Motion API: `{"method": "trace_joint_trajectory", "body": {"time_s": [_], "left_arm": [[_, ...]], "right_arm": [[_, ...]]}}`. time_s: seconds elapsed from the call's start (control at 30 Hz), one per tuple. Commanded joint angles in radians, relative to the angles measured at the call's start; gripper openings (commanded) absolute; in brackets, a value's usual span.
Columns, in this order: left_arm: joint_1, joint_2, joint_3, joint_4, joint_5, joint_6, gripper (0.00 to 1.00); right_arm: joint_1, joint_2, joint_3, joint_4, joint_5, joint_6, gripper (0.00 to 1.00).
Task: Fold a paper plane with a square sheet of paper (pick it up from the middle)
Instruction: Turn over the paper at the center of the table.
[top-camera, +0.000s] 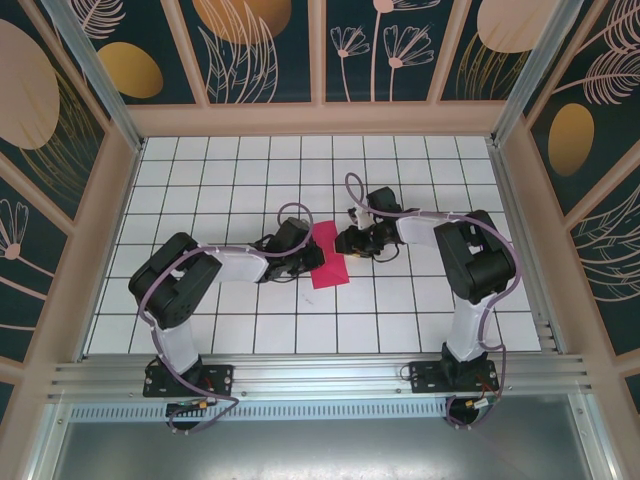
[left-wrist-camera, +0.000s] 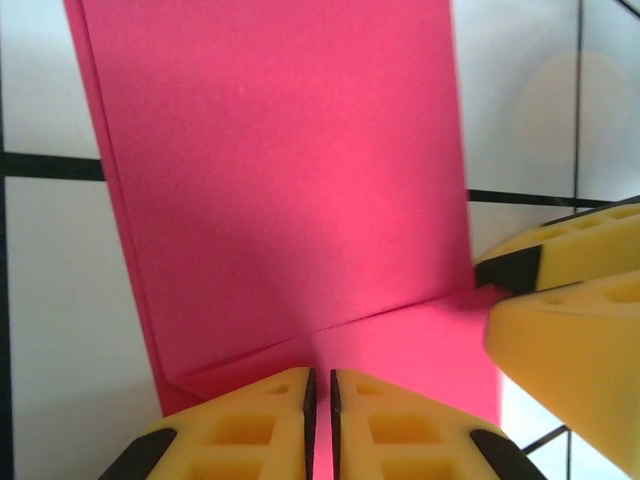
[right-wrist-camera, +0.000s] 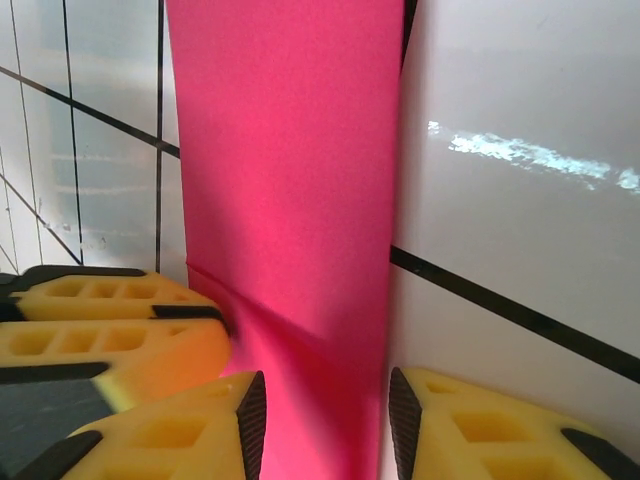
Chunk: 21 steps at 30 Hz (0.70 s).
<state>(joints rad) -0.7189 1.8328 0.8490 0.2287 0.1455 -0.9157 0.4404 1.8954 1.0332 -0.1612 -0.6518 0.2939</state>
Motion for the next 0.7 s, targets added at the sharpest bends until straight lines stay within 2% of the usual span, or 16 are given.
{"method": "trace_joint_trajectory", "body": {"time_s": [0.0, 0.2, 0.37, 0.67], "left_arm": [[0.006, 0.025, 0.027, -0.034, -0.017, 0.028, 0.15], [0.006, 0.046, 0.039, -0.045, -0.008, 0.040, 0.15], [0.006, 0.036, 0.034, -0.046, -0.010, 0.038, 0.15], [0.007, 0.029, 0.032, -0.036, -0.005, 0.029, 0.15]], "right_arm": [[0.014, 0.025, 0.015, 0.024, -0.005, 0.002, 0.40], [0.019, 0.019, -0.002, 0.051, -0.035, 0.023, 0.35], [0.016, 0.003, -0.018, 0.069, -0.041, 0.034, 0.34], [0.007, -0.026, -0.070, 0.081, -0.146, -0.016, 0.33]]}}
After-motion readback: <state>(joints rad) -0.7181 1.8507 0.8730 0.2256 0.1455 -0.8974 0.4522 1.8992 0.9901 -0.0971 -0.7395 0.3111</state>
